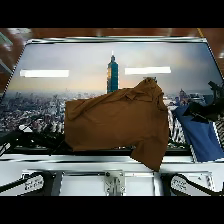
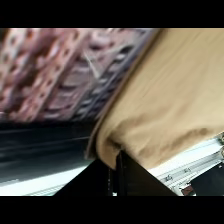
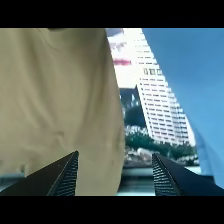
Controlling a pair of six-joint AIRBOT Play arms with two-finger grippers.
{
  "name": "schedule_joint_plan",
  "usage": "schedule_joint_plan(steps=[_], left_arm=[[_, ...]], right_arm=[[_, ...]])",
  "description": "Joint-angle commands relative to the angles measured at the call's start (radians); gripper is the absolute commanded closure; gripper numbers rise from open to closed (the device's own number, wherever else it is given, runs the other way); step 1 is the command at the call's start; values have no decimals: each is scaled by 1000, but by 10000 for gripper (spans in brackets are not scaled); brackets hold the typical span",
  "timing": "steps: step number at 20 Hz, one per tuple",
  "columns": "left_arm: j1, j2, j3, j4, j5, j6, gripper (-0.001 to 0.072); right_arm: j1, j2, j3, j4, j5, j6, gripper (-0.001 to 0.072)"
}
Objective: Fold the shirts.
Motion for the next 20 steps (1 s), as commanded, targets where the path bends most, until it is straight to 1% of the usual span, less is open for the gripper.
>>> schedule_joint_plan(steps=[1,3,7,9,13,14,17,18,19,20], left_arm=[[-8,2,29,0,5,12,667],[-8,23,68,1,-50,59,667],[-8,89,131,3,-85,57,667],[-8,113,156,3,-104,56,667],[-8,135,192,3,-111,38,667],[-8,135,202,3,-111,38,667],[-8,141,238,3,-109,39,667],[-8,141,251,3,-110,39,667],[-8,143,266,3,-111,38,667],[-8,145,282,3,-115,38,668]], right_arm=[[1,0,-126,9,-30,0,121],[1,-12,-216,40,-64,-1,122],[1,-107,-309,144,-99,-9,127],[1,-151,-332,207,-101,-53,127],[1,-182,-333,198,-127,-52,130],[1,-187,-334,197,-126,-50,172],[40,-190,-357,186,-154,-42,173],[68,-191,-359,175,-176,-40,292],[100,-191,-358,171,-202,-34,465],[125,-191,-358,175,-222,-34,559]])
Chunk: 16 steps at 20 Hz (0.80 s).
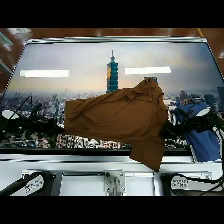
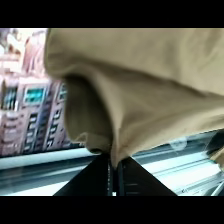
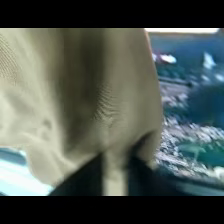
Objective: Fold the shirts.
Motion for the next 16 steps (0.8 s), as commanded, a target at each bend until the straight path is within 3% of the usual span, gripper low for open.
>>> schedule_joint_plan(steps=[1,6,11,16], left_arm=[[0,7,56,-1,-16,-3,668],[0,79,201,0,-19,-2,669],[-1,216,547,-5,-8,2,669],[-1,329,1018,-5,163,-11,668]], right_arm=[[80,-3,-4,-7,-75,6,660],[129,47,119,24,-33,-47,660],[129,317,413,177,-43,-158,660],[129,601,803,199,-252,-154,660]])
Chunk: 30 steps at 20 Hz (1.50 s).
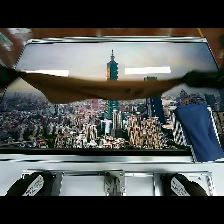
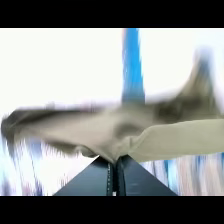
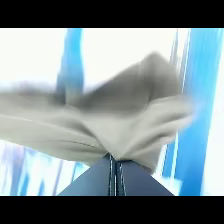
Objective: Fold the shirts.
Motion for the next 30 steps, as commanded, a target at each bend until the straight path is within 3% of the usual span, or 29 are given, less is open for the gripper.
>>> schedule_joint_plan(steps=[1,4,9,13,18,21,23,25,30], left_arm=[[0,80,306,0,150,-9,668],[0,137,452,5,195,-9,668],[0,243,478,151,119,-73,668],[0,246,470,245,-124,-80,668],[0,242,266,237,-277,-80,667],[0,233,-10,242,-270,-75,667],[0,192,-213,243,-153,-13,667],[0,95,-350,235,22,-9,667],[-1,-328,-288,99,259,-15,668]], right_arm=[[0,190,263,19,-195,-12,660],[0,302,393,-30,-313,-6,660],[0,435,439,-249,-225,106,660],[0,454,439,-345,-74,149,660],[-1,323,417,-383,306,214,660],[-1,189,296,-382,400,245,660],[-1,93,161,-378,341,270,660],[6,-13,29,-338,146,272,660],[198,-353,-12,-338,-436,290,660]])
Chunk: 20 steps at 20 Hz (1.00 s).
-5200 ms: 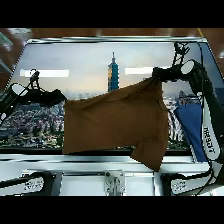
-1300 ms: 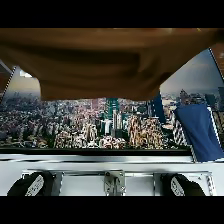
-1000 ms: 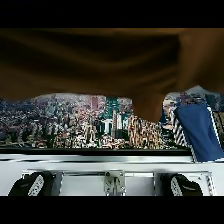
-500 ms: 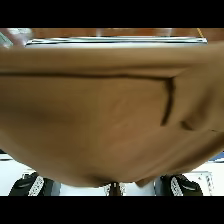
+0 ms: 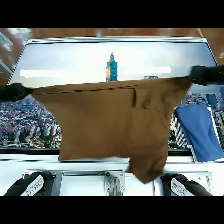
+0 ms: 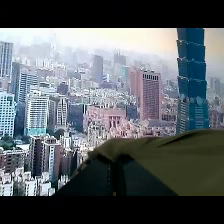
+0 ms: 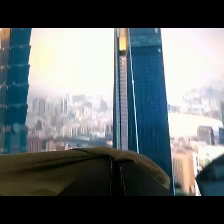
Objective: Fold the shirts.
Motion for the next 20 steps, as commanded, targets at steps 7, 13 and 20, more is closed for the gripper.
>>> schedule_joint_plan(steps=[7,13,20], left_arm=[[-115,-559,180,-83,482,35,667],[-168,-646,180,-79,410,33,666],[-101,-648,179,31,-32,-91,667]], right_arm=[[177,-440,-39,13,-817,108,660],[164,-476,-39,-6,-611,124,660],[102,-386,-45,-111,-17,129,660]])
